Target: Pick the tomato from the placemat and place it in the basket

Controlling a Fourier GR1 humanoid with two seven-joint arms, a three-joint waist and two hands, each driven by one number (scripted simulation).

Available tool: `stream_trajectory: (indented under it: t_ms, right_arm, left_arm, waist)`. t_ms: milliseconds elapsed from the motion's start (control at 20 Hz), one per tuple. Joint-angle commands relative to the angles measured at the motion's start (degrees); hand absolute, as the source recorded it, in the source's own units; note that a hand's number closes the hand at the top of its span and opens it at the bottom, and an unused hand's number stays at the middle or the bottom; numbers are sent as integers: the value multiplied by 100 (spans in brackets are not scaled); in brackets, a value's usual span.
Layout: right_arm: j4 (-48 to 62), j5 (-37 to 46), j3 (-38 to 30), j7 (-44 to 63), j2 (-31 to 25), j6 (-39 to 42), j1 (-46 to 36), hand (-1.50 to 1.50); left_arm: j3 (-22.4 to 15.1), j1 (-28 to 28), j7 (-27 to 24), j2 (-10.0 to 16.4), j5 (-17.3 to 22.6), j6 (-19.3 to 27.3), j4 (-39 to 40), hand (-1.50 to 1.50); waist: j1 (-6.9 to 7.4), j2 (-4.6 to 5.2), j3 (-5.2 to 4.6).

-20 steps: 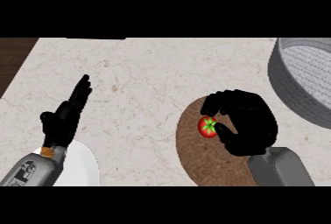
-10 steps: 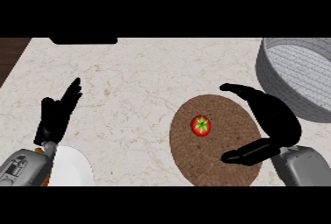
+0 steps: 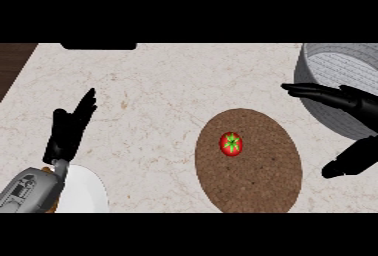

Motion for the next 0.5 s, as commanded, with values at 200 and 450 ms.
stream_trajectory:
  t_ms: [200,450]
  right_arm:
    - [372,247,210,-247,-445,1289,-464,-150]
    - [514,754,182,-413,-93,948,-122,-150]
  left_arm:
    - [-31,-53,325,-247,-415,193,-195,0]
    - [381,0,181,-366,-348,-277,-33,0]
  waist:
    - [38,-8,8]
    - [12,-9,8]
